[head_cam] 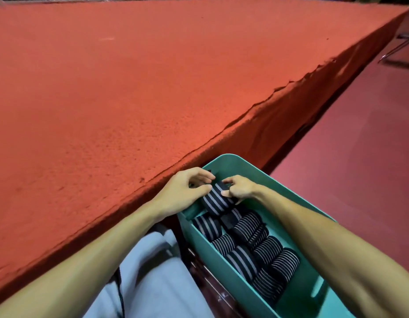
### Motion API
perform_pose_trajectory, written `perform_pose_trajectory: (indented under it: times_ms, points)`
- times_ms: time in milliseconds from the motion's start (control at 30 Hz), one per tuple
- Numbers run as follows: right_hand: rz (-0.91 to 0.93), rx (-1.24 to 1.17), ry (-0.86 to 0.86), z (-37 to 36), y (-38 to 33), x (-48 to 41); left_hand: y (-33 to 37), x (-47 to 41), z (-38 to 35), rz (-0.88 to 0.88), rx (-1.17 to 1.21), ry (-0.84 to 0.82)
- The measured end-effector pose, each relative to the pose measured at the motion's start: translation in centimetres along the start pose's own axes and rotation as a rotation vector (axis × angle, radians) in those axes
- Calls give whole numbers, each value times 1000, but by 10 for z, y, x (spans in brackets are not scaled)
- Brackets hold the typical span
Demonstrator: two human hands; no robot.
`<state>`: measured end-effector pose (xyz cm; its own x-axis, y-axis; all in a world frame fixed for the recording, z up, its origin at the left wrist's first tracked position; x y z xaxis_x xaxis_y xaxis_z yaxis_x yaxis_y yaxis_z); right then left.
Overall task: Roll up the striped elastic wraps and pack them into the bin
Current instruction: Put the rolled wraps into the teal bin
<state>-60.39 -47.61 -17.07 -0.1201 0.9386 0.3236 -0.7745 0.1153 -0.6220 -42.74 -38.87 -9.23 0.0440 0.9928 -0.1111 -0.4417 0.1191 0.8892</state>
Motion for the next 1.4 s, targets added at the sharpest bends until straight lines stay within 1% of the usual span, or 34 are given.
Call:
perform_pose_trajectory:
  times_ms: [200, 333, 400, 567, 633, 733, 800, 833, 900, 933, 967, 1000, 1033, 1067, 1100, 1133, 1167, 1267, 1333, 1367, 1400]
  points:
    - [97, 221, 161, 0, -1, -1, -5, 4, -2, -11, 95, -42]
    - [96, 352, 234, 9, -11, 5, -11, 3, -4, -24, 147, -98]
    - [91, 364, 267, 15, -17, 11, -12, 2, -6, -42, 137, -144]
    - [93, 247, 383, 41, -25, 64, 6, 6, -19, -45, 159, -245]
    - [87, 174, 500, 58, -15, 98, 19, 17, -36, -60, 168, -289]
    - [65, 35, 811, 85, 20, 164, 44, 44, -70, -125, 240, -336]
    - [4, -41, 995, 94, 50, 214, 60, 67, -91, -146, 307, -315]
    - [-55, -57, 1046, 95, 66, 237, 67, 79, -99, -143, 337, -293]
    - [-200, -66, 1055, 89, 101, 278, 83, 108, -109, -196, 381, -240]
    - [-264, -61, 1017, 83, 118, 293, 90, 124, -112, -299, 360, -222]
    - [-319, -53, 966, 75, 131, 304, 94, 139, -115, -451, 299, -221]
    - [-364, -49, 907, 66, 144, 313, 96, 155, -120, -609, 205, -253]
    - [-401, -50, 844, 57, 153, 319, 95, 171, -128, -732, 107, -323]
    - [-426, -50, 789, 47, 161, 324, 90, 184, -137, -788, 9, -408]
    - [-443, -46, 744, 39, 167, 328, 80, 195, -149, -787, -73, -475]
    - [-454, -38, 706, 31, 172, 331, 69, 205, -160, -740, -151, -527]
    - [-466, -32, 669, 25, 175, 334, 55, 212, -171, -649, -218, -570]
    - [-477, -13, 552, 8, 183, 335, 8, 221, -202, -244, -403, -658]
    - [-485, 23, 467, 0, 189, 333, -18, 223, -221, -22, -428, -673]
    - [-490, 36, 426, -4, 192, 332, -26, 223, -229, 91, -396, -653]
    - [-496, 41, 388, -8, 195, 331, -33, 224, -235, 249, -333, -618]
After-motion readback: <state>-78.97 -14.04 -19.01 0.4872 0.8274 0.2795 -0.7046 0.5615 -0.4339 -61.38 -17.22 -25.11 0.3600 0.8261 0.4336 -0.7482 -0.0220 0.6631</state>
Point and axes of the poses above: each hand's wrist, its own x-axis away from the middle knuckle, its own z-axis out of the back of the hand, y = z × x, the point moved 3 cm from there along -x, towards the middle knuckle, and after that the axes turned 13 degrees about y, right-handed, at the moved point
